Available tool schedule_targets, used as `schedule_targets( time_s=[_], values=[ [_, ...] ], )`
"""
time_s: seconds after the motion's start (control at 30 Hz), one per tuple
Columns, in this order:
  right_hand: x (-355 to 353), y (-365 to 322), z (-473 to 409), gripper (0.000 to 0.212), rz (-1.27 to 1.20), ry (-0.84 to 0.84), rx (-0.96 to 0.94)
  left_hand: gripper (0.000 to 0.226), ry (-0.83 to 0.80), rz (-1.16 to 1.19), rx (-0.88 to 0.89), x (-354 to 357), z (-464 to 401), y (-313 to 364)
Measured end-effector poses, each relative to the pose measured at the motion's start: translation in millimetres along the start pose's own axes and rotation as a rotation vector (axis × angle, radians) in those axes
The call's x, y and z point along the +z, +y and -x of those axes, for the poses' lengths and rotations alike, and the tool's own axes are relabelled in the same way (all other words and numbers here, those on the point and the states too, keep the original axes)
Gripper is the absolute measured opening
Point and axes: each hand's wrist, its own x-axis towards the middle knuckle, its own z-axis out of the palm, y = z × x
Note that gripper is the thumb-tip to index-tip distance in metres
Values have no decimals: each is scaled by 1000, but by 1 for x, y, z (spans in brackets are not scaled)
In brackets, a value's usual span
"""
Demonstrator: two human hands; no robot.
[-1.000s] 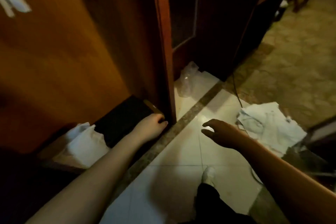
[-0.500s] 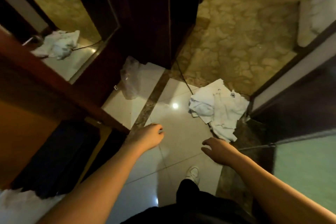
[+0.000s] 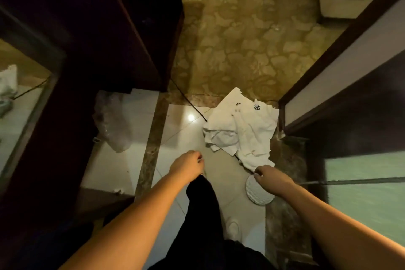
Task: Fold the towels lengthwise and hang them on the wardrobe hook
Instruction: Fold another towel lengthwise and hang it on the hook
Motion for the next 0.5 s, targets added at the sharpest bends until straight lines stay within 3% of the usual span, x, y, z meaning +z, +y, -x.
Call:
schedule_targets(
  time_s=[0.3,0.47,0.5],
  values=[
    [-30,-19,-178,28,-221,-11,175,31,-152,-156,84,-27,-217,-22],
    [-16,-22,-278,15,-264,-55,196,31,-252,-331,167,-4,-321,-44],
    [-11,-19,-303,25,-261,-65,197,31,-269,-358,189,7,-344,-47]
  ],
)
